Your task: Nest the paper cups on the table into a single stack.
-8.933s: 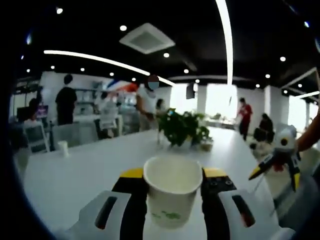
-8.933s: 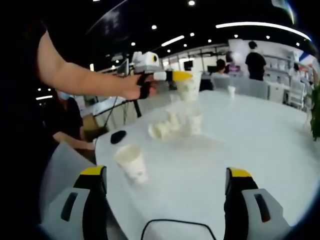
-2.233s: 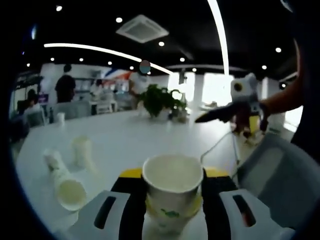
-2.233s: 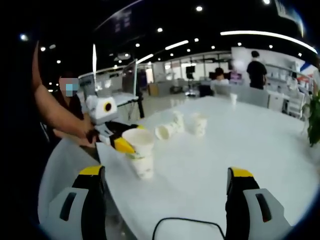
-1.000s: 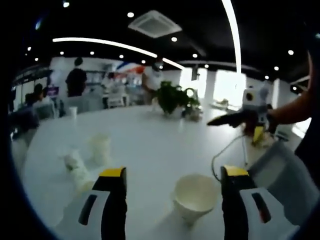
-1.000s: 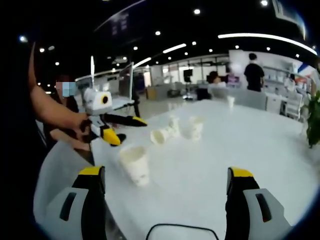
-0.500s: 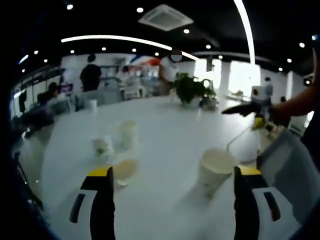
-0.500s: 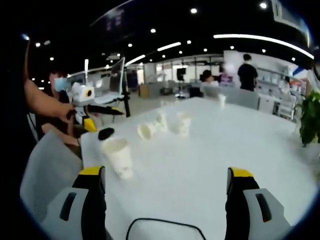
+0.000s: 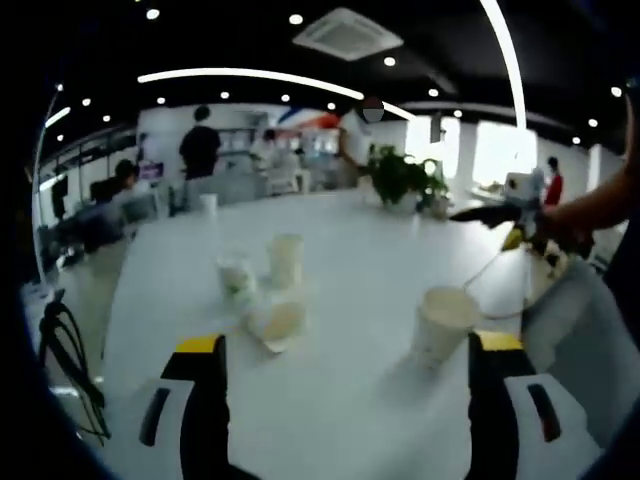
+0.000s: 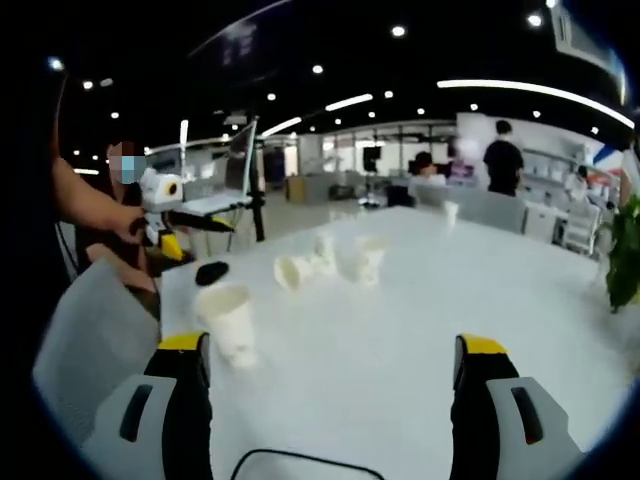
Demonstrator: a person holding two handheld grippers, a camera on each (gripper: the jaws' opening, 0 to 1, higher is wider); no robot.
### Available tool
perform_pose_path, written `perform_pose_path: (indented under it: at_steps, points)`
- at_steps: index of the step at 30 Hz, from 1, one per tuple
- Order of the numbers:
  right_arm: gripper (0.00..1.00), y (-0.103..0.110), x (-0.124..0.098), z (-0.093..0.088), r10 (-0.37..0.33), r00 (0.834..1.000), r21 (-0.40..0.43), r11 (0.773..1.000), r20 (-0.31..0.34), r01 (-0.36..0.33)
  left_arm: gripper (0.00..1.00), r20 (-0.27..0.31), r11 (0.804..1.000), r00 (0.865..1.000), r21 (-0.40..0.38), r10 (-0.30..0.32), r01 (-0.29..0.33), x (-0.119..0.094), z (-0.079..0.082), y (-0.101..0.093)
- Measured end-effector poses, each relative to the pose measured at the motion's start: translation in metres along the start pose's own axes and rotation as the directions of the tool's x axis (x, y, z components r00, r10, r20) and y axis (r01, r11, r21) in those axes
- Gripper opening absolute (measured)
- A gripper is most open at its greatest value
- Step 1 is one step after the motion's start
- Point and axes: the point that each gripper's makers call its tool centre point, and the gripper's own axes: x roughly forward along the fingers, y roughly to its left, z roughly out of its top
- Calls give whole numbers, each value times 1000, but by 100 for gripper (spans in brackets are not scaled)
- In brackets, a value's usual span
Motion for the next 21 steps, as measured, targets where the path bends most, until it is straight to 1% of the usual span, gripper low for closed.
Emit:
perform_pose_path:
  at_steps: [4, 6, 11, 16, 21]
  points:
    - [100, -2, 5, 1, 7, 1000, -12, 1000, 2, -7, 99, -18, 1000, 1000, 3, 9, -8, -3, -5, 4]
    - [100, -3, 8, 2, 9, 1000, -28, 1000, 7, -9, 99, -17, 1000, 1000, 4, 9, -9, -4, -5, 5]
    - [100, -6, 14, 5, 13, 1000, -26, 1000, 10, -13, 99, -13, 1000, 1000, 7, 12, -12, -5, -4, 8]
    - [100, -14, 31, 6, 14, 1000, -12, 1000, 28, -14, 99, -11, 1000, 1000, 12, 14, -13, -3, 0, 9]
    - [100, -18, 49, 10, 19, 999, 4, 1000, 46, -19, 99, -10, 1000, 1000, 7, 17, -17, -3, 1, 11]
